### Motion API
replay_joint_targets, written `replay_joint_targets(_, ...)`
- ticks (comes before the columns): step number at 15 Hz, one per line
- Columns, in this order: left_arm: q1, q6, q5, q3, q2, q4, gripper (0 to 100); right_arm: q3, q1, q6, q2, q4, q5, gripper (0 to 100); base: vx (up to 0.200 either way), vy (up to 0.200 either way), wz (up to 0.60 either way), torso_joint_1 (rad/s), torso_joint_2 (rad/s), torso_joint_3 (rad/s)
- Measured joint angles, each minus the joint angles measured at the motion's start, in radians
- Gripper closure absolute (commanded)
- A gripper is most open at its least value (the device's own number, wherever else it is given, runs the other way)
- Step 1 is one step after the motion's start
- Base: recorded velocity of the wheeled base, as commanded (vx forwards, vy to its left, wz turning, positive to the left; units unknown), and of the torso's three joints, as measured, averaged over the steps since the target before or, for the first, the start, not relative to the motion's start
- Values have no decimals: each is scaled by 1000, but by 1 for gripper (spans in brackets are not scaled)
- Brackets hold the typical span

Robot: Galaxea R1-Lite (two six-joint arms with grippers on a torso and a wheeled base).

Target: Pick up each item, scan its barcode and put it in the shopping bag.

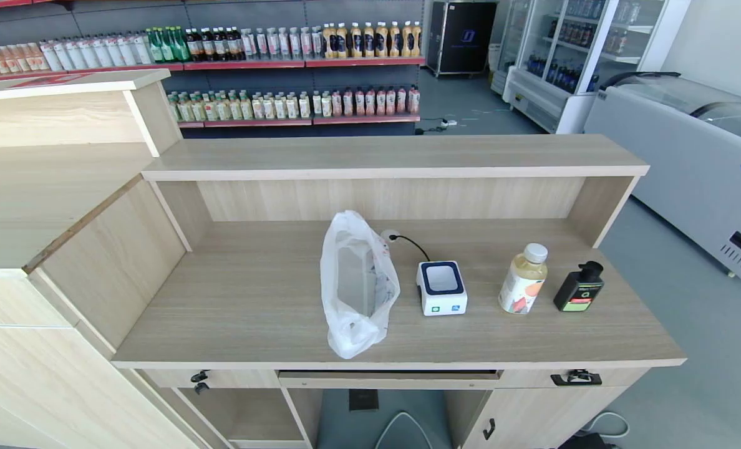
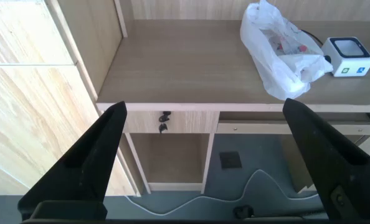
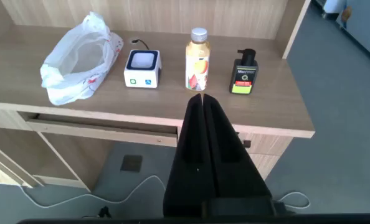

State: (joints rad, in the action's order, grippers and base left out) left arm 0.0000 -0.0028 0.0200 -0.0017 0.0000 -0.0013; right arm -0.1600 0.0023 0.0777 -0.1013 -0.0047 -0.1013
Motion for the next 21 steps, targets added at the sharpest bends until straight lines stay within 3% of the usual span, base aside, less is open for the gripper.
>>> replay_joint_targets(3,0,0,0,0,0,0,0,-149,-7,1,-218,-30,14,100,0,0,0,0,0,0)
replay_joint_targets(4,0,0,0,0,0,0,0,-175,-8,7,-286,-54,17,0,0,0,0,0,0,0)
replay_joint_targets(8,0,0,0,0,0,0,0,-234,-48,33,-552,-176,35,0,0,0,0,0,0,0)
replay_joint_targets(16,0,0,0,0,0,0,0,-200,-161,73,-1380,-945,34,0,0,0,0,0,0,0)
replay_joint_targets(21,0,0,0,0,0,0,0,-239,-165,73,-1808,-1238,34,0,0,0,0,0,0,0)
